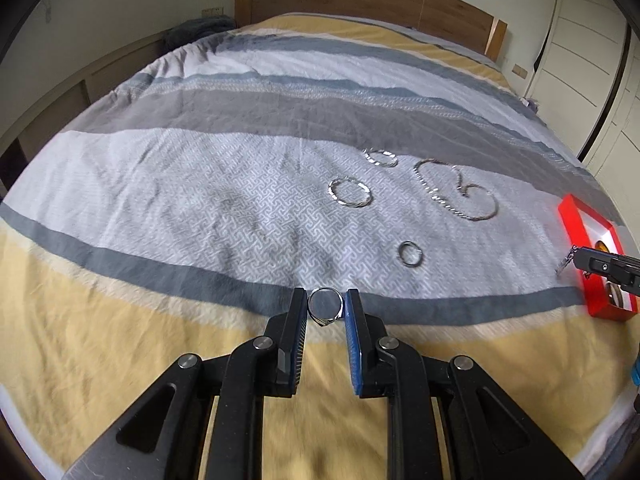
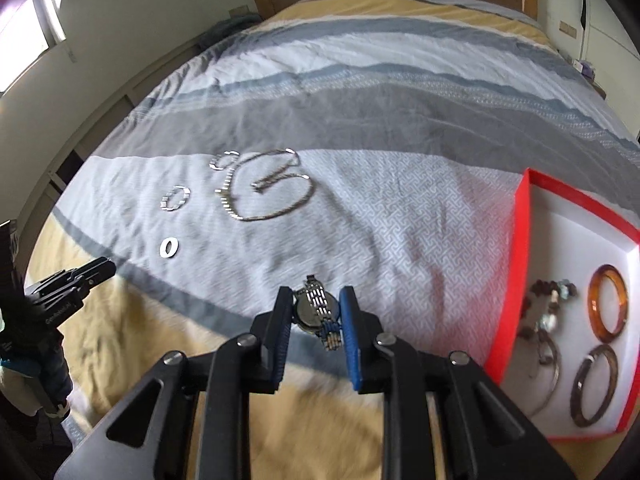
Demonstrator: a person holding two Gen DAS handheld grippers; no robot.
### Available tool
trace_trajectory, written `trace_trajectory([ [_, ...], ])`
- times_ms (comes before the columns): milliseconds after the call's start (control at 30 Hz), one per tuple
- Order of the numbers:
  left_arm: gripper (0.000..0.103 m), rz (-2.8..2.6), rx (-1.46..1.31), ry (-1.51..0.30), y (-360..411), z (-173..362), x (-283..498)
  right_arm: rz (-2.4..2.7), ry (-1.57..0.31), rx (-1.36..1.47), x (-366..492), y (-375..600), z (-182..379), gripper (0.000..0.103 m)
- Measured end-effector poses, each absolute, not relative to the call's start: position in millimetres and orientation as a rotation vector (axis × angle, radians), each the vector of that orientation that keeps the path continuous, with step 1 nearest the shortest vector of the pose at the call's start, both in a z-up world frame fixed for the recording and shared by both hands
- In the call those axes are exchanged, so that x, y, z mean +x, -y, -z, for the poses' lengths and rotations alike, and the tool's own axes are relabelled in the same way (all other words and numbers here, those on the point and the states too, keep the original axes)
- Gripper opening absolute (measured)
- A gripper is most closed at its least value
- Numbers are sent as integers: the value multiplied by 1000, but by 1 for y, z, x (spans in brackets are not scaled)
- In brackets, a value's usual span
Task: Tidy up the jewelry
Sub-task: 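Carry the silver ring and watch over the red box with both tools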
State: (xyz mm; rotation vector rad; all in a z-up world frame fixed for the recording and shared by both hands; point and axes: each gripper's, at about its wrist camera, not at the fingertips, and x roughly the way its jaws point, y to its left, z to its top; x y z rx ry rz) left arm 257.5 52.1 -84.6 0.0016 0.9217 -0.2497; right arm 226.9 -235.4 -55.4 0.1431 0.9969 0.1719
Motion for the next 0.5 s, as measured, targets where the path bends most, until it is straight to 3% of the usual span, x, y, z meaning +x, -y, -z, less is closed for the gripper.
trace_trajectory([
  [500, 18, 355, 43, -821, 18, 4, 207, -102, -849, 134, 163, 293, -36, 22],
])
